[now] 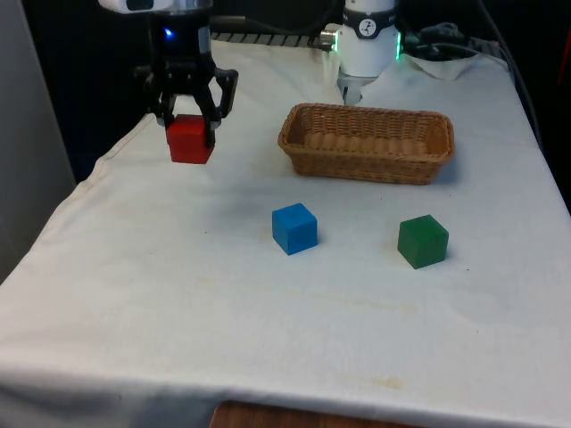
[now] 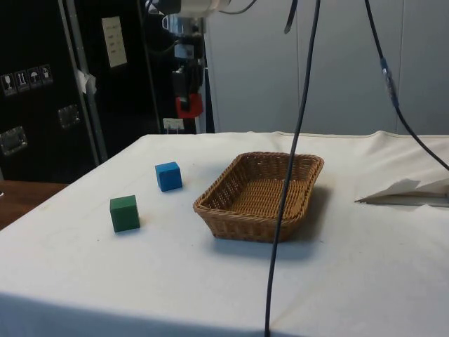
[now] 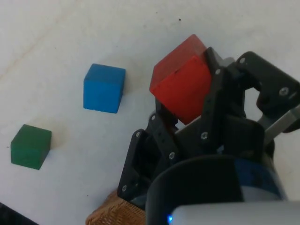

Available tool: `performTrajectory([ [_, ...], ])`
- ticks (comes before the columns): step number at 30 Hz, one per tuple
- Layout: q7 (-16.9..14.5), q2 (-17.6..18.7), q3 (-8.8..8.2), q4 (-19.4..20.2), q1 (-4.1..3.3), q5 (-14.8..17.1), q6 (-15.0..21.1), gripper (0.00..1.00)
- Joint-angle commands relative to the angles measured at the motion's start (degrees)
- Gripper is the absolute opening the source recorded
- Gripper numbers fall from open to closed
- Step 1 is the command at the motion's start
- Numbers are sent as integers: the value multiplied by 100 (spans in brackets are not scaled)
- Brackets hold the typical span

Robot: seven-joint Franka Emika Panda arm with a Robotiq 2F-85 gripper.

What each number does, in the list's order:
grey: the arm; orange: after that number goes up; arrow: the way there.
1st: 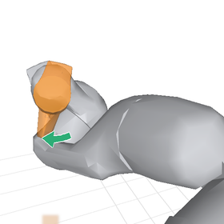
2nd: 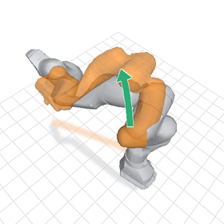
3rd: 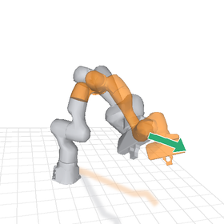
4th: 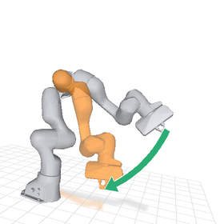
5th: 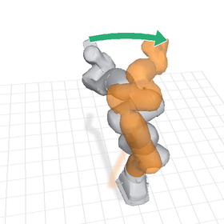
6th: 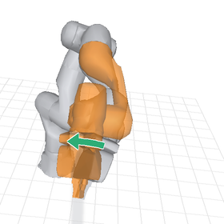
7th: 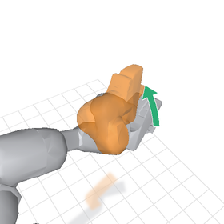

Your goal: Pick up exactly two blocks and place them into the basket.

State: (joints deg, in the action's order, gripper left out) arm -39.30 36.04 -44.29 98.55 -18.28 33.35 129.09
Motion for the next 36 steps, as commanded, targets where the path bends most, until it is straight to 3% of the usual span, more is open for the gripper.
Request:
performTrajectory([
  [1,74,-29,-74,92,-115,-109,132,0],
  [8,378,-246,-92,195,-281,-504,143,0],
  [9,321,-178,0,97,-160,-441,92,0],
  [10,424,-298,-80,218,-298,-567,138,0],
  [12,602,-476,-46,286,-361,-791,97,0],
  [17,911,-802,63,435,-441,-1197,52,0],
  [18,877,-791,138,395,-355,-1169,34,0],
  [19,980,-877,80,464,-458,-1283,40,0],
  [22,1249,-1157,201,573,-498,-1621,-6,0],
  [26,1495,-1421,332,676,-510,-1931,-63,0],
  [27,1404,-1341,384,607,-418,-1822,-86,0],
  [28,1610,-1547,401,739,-504,-2063,-74,0],
  [35,1908,-1988,630,1060,-493,-2441,-23,0],
  [36,1845,-1925,670,974,-430,-2361,-109,0],
])
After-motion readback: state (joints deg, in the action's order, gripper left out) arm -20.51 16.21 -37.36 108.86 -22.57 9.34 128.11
